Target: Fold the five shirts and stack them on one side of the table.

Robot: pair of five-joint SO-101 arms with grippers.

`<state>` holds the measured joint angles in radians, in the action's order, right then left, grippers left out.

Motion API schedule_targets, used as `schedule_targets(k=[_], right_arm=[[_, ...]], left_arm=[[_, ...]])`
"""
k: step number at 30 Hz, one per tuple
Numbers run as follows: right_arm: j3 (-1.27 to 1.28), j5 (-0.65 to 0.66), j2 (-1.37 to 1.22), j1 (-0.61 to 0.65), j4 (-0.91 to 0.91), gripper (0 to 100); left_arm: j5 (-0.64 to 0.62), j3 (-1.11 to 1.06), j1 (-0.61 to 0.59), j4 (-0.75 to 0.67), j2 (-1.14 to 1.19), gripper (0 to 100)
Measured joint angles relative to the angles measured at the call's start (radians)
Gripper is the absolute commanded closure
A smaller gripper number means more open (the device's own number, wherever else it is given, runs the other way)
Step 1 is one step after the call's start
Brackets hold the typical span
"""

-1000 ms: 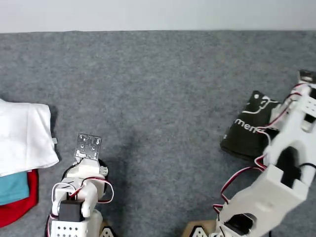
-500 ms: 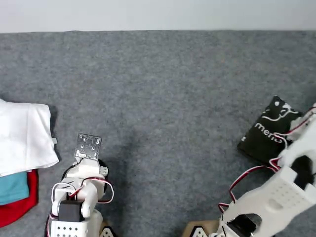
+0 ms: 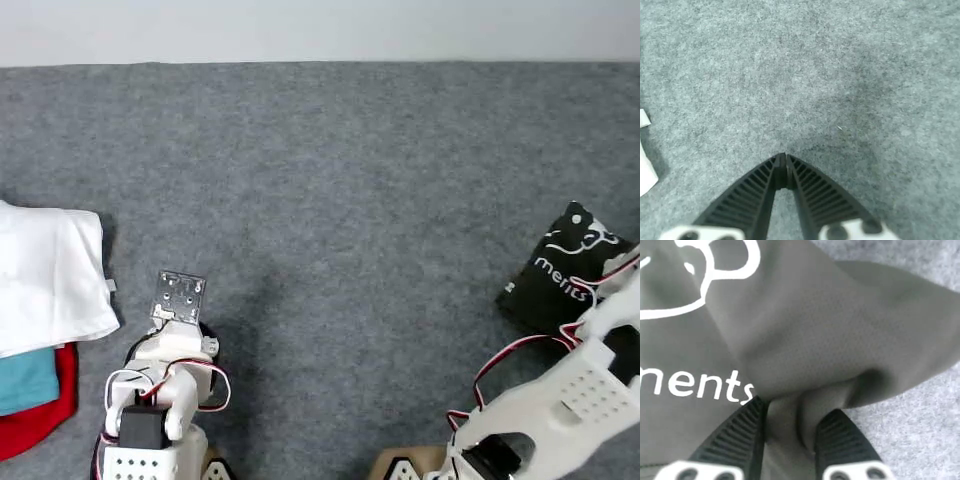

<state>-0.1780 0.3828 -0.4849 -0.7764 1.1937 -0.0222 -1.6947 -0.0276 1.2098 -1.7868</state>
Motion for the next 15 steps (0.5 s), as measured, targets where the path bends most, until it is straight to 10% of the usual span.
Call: schedule_targets(k=[15], right_arm=[[0.000,0.006,0.000,-0.008,0.000,99.0]], left_arm=[[0.000,0.000,0.000,0.000,0.000,99]])
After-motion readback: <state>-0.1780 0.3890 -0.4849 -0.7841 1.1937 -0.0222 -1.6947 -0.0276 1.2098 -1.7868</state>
